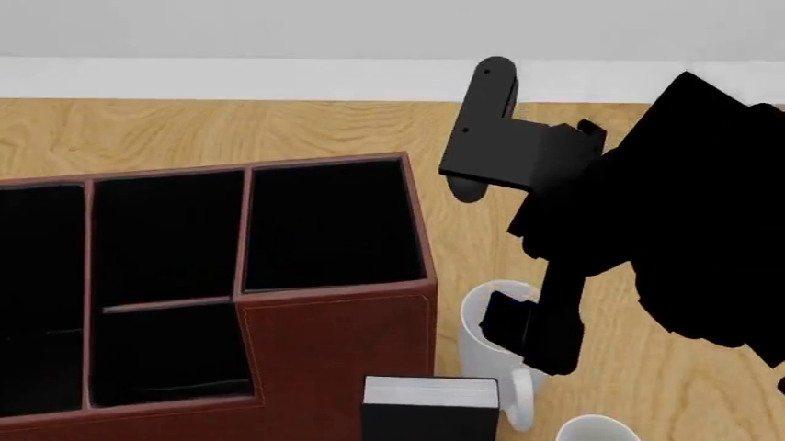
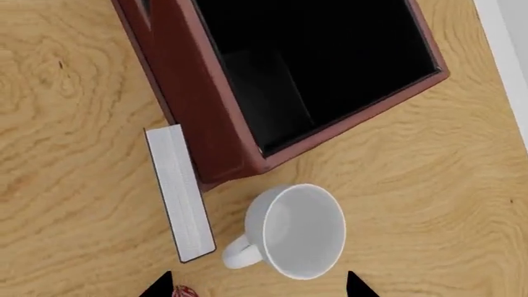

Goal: Pick up the book and place it in the right compartment of the caddy.

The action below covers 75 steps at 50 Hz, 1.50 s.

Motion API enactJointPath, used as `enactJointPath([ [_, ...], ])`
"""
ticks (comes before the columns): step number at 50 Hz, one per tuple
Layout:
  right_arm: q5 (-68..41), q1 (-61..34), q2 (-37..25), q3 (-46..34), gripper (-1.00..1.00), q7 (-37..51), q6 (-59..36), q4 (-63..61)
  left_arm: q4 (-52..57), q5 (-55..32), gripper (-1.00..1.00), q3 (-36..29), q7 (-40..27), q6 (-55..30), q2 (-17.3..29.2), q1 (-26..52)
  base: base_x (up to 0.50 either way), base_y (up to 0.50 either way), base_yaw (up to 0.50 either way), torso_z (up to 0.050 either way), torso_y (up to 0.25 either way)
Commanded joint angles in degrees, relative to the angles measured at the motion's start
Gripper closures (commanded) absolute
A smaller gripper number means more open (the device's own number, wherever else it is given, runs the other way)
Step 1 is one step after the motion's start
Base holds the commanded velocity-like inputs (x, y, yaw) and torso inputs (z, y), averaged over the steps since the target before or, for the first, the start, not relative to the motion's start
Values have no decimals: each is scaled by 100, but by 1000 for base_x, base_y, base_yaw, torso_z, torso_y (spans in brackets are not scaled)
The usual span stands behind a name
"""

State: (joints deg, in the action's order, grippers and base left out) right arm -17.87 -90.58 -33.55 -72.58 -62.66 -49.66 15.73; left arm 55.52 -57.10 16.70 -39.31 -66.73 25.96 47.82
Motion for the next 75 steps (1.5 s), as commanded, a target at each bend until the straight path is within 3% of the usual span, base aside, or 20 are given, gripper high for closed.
enactJointPath([
  [1, -100, 368, -101, 80, -100, 239, 65, -112, 16, -139, -100, 7, -110, -1, 59, 10, 0, 0, 0, 0, 0],
  [22, -364, 1188, -163, 591, -100, 969, 690, -48, -2, -314, -100, -107, -327, -24, 164, 102, 0, 0, 0, 0, 0],
  [48, -331, 1487, -396, 418, -100, 859, 970, -138, -14, -366, -100, -143, -420, 161, 269, -61, 0, 0, 0, 0, 0],
  [75, -189, 1587, -165, 239, -100, 798, 1263, 146, -108, -217, -100, -312, -392, 383, 369, -123, 0, 0, 0, 0, 0],
])
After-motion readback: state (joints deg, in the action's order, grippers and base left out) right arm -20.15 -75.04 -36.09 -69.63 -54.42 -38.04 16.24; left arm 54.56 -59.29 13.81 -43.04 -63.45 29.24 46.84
